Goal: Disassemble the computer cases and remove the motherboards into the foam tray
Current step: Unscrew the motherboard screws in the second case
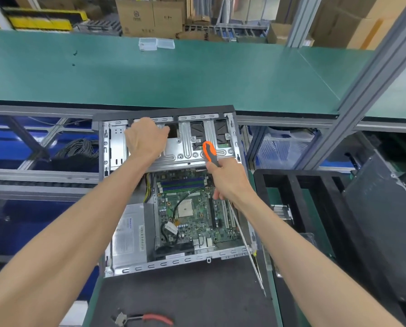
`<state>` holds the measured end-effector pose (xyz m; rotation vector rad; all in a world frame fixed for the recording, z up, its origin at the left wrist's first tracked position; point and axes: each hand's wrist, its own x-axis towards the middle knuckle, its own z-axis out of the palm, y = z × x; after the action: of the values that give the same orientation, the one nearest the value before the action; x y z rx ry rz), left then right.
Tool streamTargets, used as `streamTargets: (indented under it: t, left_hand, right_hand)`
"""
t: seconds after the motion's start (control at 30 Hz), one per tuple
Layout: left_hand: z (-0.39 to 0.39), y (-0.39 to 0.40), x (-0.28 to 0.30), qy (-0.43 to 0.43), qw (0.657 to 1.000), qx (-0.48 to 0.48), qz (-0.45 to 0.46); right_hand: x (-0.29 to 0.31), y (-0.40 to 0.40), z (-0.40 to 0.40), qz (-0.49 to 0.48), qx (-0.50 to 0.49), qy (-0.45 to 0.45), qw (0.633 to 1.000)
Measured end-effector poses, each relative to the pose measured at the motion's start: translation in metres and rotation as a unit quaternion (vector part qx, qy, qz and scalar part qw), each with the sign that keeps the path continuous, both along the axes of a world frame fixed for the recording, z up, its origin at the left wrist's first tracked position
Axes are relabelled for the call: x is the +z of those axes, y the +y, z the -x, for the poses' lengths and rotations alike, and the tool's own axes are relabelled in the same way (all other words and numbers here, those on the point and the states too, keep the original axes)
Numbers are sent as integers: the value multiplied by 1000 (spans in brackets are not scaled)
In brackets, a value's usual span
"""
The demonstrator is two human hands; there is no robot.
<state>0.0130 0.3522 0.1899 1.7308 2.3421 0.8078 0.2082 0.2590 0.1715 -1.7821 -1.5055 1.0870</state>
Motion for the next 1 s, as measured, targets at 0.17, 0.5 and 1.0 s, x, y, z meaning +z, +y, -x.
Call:
streamTargets:
  t: [0.17, 0.5, 1.0]
  left_hand:
    - [2, -13, -1, 11, 999, -33, 36]
    - [4, -37, 6, 27, 997, -46, 50]
    - [1, -58, 15, -17, 998, -41, 45]
  right_hand:
    - [-4, -10, 1, -15, 18, 3, 1000]
    - [28, -37, 3, -119, -25, 106, 987]
    - [68, -90, -32, -357, -107, 103, 922]
